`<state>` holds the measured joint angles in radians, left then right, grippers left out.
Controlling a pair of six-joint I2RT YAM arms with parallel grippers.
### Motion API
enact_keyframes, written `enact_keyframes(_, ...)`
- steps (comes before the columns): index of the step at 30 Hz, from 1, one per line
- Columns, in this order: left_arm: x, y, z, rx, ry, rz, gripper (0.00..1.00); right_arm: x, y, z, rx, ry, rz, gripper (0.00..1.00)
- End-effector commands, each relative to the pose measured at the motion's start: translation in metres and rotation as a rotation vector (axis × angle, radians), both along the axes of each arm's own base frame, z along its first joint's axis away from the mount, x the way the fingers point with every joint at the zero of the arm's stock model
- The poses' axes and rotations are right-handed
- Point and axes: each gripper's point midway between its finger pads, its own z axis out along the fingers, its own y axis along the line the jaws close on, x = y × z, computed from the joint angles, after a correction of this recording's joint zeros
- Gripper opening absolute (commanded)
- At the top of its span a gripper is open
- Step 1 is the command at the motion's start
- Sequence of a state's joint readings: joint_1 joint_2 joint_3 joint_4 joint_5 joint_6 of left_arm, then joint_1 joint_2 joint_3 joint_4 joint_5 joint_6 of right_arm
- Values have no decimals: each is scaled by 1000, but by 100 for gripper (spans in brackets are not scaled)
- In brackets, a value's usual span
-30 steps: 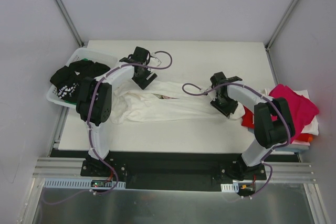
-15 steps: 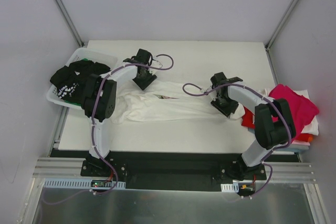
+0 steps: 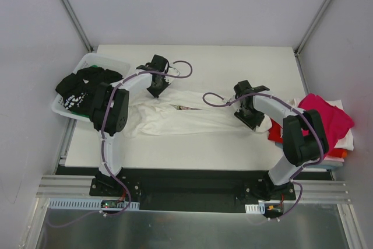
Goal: Fold and stack the t-shirts
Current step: Fold the other side of the tshirt into a rectangle
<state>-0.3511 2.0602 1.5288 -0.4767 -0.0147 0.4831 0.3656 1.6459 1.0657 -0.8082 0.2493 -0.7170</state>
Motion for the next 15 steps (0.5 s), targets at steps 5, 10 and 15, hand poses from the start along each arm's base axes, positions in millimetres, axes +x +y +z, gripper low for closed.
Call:
enact_keyframes(5,-22,3,46,-30,-56,-3,0,-3,0,4,-3,-5,-15,34)
enact_keyframes(10,-35,0,57,-9,-82,-28,0,-4,0,3,-2,2,-14,33)
enact_keyframes(15,-48,-2,66,-2,-100,-45,0,-6,-1,2,-6,9,-13,33)
